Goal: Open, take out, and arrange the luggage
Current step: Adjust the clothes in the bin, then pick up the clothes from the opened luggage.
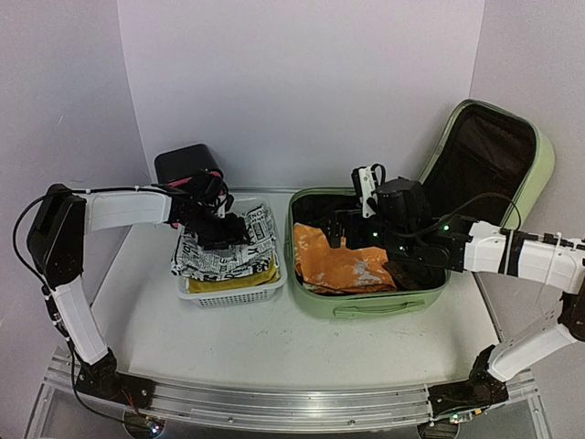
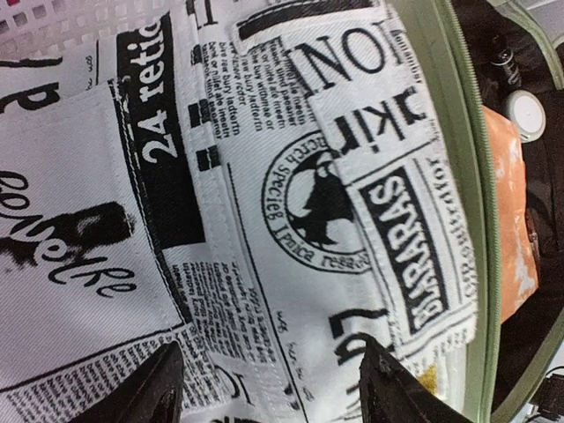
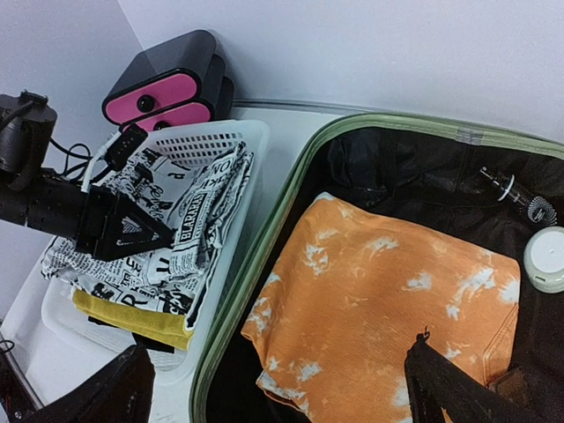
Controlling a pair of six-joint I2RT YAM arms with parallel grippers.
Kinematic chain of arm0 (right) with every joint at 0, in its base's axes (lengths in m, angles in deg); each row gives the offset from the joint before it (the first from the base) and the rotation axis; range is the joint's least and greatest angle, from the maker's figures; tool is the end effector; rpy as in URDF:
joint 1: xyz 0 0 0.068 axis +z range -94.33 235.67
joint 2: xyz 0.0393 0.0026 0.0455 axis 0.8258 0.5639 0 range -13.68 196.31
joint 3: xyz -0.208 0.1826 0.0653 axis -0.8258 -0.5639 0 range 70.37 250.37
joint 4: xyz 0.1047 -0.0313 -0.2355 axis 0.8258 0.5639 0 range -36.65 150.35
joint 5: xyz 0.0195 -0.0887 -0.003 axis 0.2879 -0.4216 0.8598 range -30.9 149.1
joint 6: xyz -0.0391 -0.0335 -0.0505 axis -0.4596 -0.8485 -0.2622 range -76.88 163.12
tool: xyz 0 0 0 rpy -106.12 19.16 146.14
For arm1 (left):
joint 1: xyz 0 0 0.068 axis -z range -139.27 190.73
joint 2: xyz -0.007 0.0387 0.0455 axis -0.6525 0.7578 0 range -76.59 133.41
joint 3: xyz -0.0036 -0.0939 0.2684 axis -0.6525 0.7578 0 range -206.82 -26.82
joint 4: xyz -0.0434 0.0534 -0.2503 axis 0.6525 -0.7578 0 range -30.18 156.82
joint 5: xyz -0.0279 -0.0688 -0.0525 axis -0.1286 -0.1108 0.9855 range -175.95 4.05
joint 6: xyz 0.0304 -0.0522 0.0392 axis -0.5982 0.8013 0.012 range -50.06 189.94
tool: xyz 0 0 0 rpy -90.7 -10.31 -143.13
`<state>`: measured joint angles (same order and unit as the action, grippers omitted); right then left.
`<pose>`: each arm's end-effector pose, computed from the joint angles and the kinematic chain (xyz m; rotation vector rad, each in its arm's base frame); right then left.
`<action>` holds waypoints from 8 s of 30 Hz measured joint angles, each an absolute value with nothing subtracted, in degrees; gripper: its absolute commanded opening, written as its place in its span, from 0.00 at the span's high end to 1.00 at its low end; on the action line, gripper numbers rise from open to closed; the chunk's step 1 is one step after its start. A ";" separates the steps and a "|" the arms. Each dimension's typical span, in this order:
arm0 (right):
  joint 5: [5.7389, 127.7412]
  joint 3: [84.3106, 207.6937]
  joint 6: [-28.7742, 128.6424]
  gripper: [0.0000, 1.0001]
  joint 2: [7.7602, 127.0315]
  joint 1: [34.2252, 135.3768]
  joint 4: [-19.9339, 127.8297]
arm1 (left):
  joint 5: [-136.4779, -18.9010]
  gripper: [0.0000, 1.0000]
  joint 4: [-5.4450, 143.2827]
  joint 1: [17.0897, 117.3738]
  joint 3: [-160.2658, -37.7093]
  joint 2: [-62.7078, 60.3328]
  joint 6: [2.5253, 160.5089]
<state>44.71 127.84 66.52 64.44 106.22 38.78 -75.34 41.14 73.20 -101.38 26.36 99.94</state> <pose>0.2293 0.2553 0.3399 -0.2139 1.7180 0.7568 0.3331 -0.2250 0.2123 0.1355 2.6214 -0.6496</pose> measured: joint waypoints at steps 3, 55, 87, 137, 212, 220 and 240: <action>44.66 127.82 66.60 0.02 64.36 106.22 38.74 | -74.88 0.28 39.92 73.20 -101.38 23.26 99.80; 57.21 121.52 70.32 0.02 63.28 83.25 48.69 | -73.02 0.24 46.06 96.41 -114.24 27.85 100.13; 55.46 119.67 69.49 0.02 64.75 83.18 48.64 | -87.71 0.06 49.49 99.54 -104.38 16.22 95.96; 73.40 133.02 64.70 0.78 94.28 71.47 40.80 | -98.86 0.03 50.85 99.45 -95.88 8.16 96.26; 60.12 134.22 71.94 1.00 70.02 72.06 64.66 | -79.45 0.16 35.26 93.02 -139.28 48.88 95.22; 60.18 134.22 71.94 1.00 70.02 72.06 64.47 | -75.67 0.17 30.35 90.51 -151.68 59.04 96.88; 62.06 134.05 72.51 1.00 70.08 72.03 63.57 | -77.90 0.14 20.21 91.41 -167.02 71.83 107.37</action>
